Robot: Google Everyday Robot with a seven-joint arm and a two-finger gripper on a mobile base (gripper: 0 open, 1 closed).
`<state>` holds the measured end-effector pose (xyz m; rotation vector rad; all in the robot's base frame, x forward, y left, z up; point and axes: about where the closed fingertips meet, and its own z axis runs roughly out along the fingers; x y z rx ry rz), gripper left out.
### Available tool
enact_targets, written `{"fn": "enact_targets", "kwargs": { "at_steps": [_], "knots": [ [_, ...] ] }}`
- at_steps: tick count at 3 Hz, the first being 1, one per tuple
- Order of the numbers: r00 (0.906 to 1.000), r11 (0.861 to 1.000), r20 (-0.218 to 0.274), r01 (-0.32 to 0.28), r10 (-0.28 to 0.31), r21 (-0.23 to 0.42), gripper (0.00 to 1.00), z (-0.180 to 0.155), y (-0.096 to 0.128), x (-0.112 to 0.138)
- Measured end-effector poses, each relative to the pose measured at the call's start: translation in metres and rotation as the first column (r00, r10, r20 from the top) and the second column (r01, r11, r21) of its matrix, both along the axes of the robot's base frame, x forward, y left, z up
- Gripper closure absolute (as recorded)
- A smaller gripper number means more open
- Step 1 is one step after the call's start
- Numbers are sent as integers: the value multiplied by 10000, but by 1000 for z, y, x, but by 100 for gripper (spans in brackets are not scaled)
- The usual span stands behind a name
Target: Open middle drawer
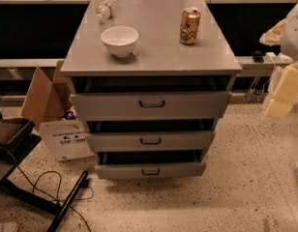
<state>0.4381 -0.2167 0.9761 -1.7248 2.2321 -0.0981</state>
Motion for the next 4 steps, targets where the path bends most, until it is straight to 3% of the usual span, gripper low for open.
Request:
{"fn": "enact_targets", "kwargs": {
  "at_steps": [1,2,3,4],
  "knots": [
    [10000,10000,-1,0,0,0,0,0,0,0],
    [9989,9997,-409,-234,229,-108,0,-37,9,-1],
    [9951,9993,-923,-355,347,-67,0,-106,21,-9],
    [9862,9990,-1615,-409,379,-157,0,-210,21,-14]
  ]
}}
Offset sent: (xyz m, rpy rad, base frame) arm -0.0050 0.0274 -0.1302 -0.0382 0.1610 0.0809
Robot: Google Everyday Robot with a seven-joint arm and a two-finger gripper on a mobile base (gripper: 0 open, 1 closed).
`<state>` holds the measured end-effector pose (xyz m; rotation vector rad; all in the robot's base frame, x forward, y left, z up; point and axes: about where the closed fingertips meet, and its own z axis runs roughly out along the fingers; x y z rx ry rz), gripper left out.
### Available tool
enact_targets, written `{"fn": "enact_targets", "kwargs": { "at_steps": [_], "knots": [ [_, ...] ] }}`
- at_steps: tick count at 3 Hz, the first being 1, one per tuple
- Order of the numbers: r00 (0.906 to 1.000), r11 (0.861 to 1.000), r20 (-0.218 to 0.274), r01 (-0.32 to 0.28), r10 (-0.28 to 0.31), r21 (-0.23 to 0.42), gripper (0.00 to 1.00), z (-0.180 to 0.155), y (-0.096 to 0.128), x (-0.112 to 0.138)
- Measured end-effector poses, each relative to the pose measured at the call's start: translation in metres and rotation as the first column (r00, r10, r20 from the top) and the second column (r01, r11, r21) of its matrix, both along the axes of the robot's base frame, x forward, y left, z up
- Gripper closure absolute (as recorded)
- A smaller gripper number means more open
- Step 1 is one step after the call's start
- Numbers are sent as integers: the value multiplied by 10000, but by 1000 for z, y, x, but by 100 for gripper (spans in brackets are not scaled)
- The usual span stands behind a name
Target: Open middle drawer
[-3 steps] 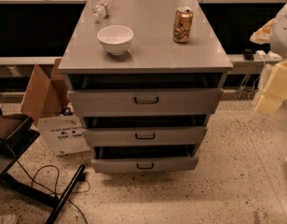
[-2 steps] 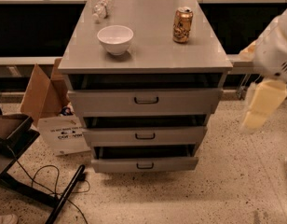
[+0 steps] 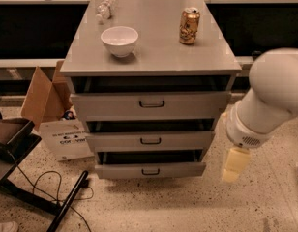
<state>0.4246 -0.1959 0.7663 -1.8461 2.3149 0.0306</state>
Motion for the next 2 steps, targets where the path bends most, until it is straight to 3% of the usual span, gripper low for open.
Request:
{"fn": "enact_targets", "kwargs": {
  "at_steps": [1,2],
  "knots": [
    [9997,9999,-254,-4,7,112,0,-58,-6,8],
    [9975,9985,-683,-137,173,533,0,-123,-2,37]
  ]
}}
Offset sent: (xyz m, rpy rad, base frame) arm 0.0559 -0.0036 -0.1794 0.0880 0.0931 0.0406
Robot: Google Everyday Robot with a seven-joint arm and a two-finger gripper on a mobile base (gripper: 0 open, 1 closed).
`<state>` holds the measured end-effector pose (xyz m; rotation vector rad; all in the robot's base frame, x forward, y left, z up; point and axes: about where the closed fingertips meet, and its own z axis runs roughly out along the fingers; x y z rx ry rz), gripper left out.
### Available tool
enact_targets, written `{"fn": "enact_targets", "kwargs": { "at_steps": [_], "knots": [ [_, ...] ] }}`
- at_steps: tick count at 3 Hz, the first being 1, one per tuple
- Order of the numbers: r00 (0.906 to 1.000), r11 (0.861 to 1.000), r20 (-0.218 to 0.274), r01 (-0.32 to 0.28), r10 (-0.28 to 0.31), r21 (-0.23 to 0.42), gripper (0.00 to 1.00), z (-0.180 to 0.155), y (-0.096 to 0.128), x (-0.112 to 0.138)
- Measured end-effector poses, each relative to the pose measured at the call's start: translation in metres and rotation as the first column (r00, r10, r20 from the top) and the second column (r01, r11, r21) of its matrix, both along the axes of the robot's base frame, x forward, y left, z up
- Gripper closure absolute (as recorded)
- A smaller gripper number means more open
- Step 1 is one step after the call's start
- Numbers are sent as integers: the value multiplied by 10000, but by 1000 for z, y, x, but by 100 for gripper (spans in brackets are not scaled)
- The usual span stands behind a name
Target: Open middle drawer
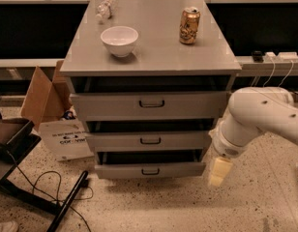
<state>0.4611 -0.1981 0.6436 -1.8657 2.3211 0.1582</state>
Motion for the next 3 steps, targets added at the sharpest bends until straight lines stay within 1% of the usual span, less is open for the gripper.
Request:
{"fn": "enact_targets", "kwargs": {
  "at_steps": [1,2,3],
  "knots": [
    [9984,9998,-559,56,-47,167,0,-25,7,13],
    [9980,9998,-635,52,-40,196,0,-29,7,14],
    [9987,9992,-344,-363,368,151,0,-50,18,30]
  ]
}}
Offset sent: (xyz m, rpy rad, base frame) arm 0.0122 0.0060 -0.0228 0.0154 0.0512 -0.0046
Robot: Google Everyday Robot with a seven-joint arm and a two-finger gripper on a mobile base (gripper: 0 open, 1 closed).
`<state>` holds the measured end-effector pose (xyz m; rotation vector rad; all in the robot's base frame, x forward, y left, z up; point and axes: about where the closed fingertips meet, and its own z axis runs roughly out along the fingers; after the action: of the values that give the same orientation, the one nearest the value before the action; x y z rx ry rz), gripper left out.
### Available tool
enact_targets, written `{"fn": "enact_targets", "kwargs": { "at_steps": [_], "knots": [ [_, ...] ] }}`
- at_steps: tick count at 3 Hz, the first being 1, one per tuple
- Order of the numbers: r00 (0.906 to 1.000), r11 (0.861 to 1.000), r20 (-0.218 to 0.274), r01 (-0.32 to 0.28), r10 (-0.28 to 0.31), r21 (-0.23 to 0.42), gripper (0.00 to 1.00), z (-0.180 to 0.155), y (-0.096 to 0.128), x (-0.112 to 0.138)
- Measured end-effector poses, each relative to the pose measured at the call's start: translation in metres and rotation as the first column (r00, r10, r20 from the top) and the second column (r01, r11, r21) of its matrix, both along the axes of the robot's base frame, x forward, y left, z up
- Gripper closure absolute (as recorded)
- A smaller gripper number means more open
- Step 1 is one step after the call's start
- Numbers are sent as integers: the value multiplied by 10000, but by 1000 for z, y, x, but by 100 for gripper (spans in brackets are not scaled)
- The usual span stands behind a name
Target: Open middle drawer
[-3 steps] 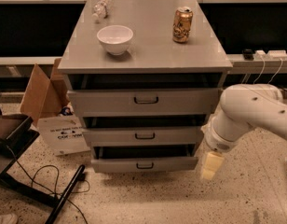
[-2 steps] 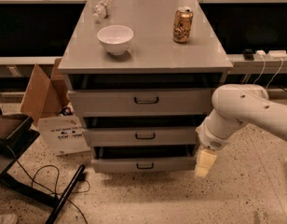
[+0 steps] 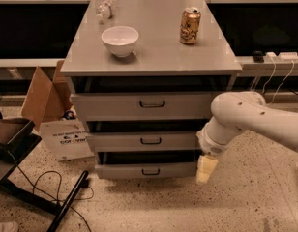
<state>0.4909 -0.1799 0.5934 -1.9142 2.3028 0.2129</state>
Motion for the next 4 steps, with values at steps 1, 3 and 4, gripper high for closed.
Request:
{"fn": "enact_targets", "kwargs": {
  "at_steps": [1,3,4],
  "knots": [
    [9981,9991,453,-412,415,-93,0,-29,13,30],
    [9910,9915,742,-1061,1116,-747,0,-76,32,101],
    [9907,9897,595,-1173,1223,-822,0,-98,38,128]
  ]
}}
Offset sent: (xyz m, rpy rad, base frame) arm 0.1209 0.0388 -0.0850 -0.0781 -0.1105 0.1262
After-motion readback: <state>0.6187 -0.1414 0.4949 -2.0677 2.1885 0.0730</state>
